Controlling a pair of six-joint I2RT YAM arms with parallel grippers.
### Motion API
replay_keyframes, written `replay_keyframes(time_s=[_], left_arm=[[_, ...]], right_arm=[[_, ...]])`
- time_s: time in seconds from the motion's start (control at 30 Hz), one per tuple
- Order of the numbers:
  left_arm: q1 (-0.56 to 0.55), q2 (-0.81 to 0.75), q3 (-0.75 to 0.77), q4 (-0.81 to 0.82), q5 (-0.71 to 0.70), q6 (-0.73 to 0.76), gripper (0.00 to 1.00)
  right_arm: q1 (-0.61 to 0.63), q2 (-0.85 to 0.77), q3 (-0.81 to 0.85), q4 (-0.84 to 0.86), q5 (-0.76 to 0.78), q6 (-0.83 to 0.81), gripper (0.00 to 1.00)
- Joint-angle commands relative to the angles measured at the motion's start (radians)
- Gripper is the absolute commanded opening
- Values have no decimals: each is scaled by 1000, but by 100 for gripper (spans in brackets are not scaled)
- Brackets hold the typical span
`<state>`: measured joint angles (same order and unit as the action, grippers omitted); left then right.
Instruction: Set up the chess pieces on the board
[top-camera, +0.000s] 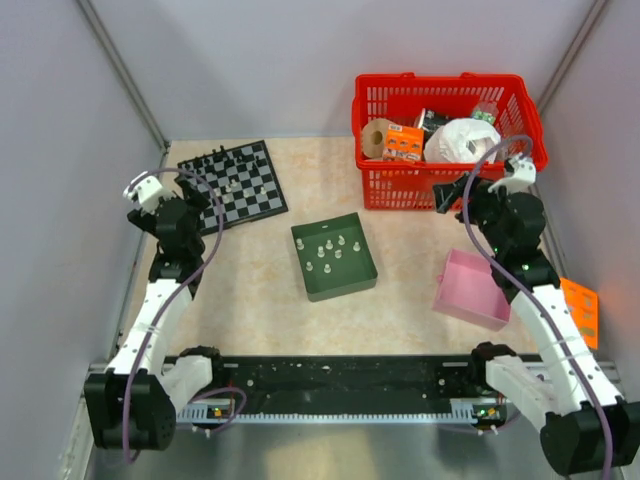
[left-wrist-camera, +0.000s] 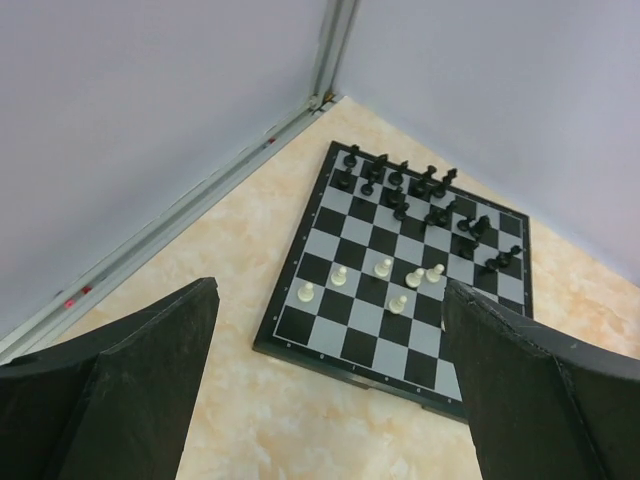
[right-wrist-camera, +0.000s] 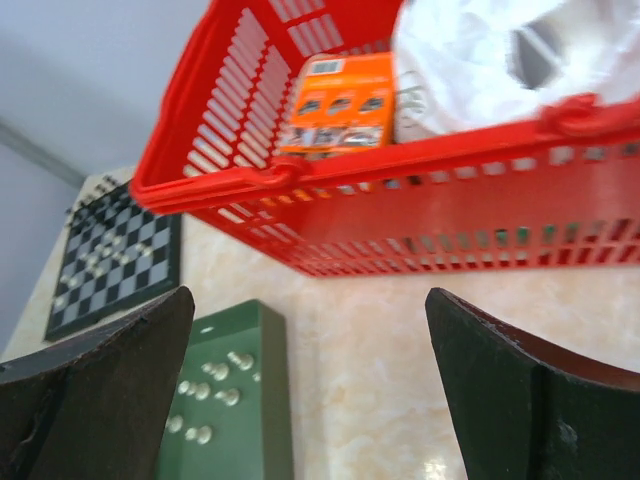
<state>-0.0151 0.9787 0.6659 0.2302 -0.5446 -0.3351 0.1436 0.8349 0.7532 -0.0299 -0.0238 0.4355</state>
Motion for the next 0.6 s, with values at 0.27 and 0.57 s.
replay_keyframes(time_s=[0.27, 0.57], left_arm=[[82, 67, 248, -377, -4, -205, 99], [211, 156, 322, -454, 192, -251, 99]], right_arm=[[379, 534, 602, -267, -94, -130, 99], [525, 923, 1050, -389, -54, -175, 95]])
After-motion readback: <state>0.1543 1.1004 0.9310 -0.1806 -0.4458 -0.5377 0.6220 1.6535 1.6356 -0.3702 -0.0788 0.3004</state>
